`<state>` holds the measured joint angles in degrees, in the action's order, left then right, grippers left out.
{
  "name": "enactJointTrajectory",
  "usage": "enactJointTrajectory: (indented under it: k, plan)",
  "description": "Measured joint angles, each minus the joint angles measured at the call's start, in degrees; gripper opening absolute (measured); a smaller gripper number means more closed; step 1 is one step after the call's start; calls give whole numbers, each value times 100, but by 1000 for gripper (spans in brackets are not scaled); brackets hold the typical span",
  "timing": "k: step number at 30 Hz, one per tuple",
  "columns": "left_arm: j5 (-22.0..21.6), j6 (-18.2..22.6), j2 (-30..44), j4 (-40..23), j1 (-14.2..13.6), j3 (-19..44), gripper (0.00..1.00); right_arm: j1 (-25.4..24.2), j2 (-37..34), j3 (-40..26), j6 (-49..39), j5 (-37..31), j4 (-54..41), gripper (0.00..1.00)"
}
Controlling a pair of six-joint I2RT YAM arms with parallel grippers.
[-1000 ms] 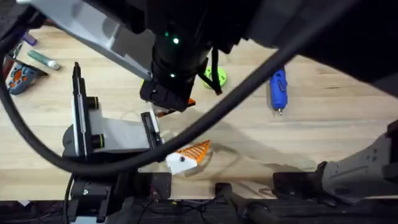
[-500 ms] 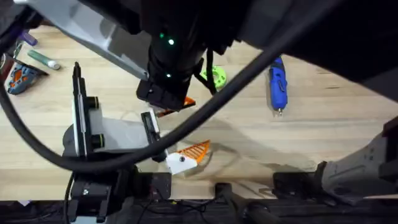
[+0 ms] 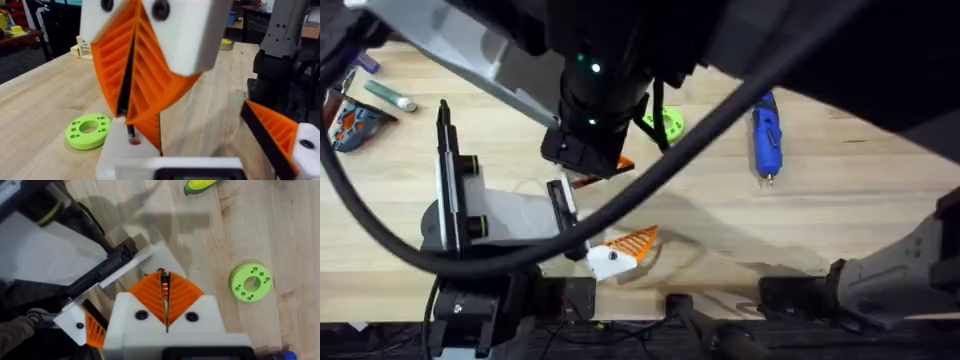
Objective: Pick up the gripper from the table and insert it into the empty holder that is missing its gripper. Then pick up a screw, insert it into the mounting hole, and use the screwdriver to tighten it. Finally, clean up the table by picking up the vegetable and placing it into the bucket.
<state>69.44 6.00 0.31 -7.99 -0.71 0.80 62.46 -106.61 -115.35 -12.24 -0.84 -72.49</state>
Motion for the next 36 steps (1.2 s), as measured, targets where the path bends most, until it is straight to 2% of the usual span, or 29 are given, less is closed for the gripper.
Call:
enactJointTrajectory:
  k: [36]
  plan:
    - [-1,4,0,2,0,0,985,7,229,-96,21,119,-35,6]
